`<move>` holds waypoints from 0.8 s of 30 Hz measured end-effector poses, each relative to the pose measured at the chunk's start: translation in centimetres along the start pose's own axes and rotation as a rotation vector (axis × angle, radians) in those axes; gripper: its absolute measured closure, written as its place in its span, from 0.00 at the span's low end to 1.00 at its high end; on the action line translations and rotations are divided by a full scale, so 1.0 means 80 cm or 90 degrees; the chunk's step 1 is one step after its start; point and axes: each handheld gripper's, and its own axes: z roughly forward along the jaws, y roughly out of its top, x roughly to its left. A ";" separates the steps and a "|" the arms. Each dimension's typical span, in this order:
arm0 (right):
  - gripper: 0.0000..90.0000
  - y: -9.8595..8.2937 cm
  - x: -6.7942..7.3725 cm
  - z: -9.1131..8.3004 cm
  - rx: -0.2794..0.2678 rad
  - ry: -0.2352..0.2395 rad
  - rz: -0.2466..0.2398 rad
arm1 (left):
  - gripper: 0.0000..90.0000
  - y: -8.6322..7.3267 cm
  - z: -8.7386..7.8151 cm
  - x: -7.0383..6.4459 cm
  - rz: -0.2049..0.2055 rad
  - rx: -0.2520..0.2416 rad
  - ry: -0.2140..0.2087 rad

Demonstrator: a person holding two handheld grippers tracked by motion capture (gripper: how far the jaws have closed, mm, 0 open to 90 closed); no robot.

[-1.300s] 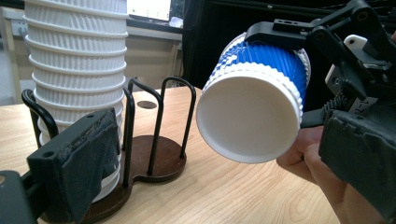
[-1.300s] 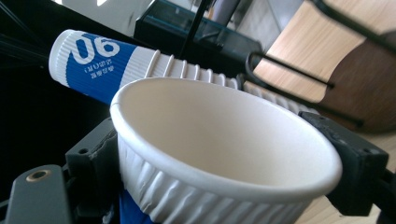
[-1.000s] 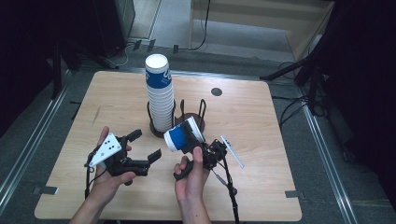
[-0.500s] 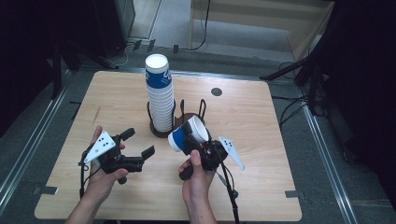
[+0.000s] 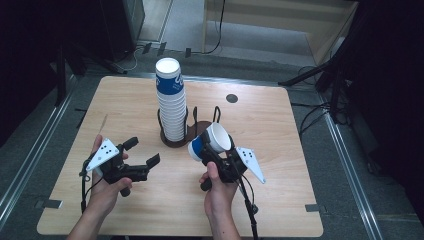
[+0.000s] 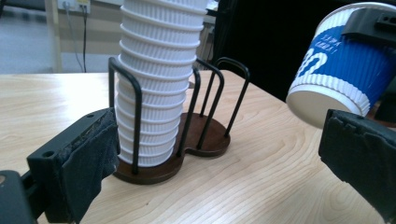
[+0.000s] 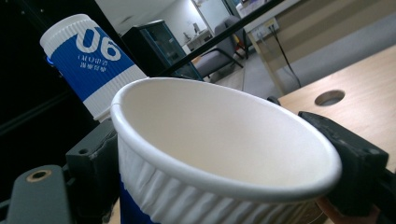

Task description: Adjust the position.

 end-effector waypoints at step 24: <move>0.15 0.009 -0.017 -0.004 -0.044 -0.005 -0.240 | 0.00 -0.009 -0.011 0.040 -0.012 0.048 0.057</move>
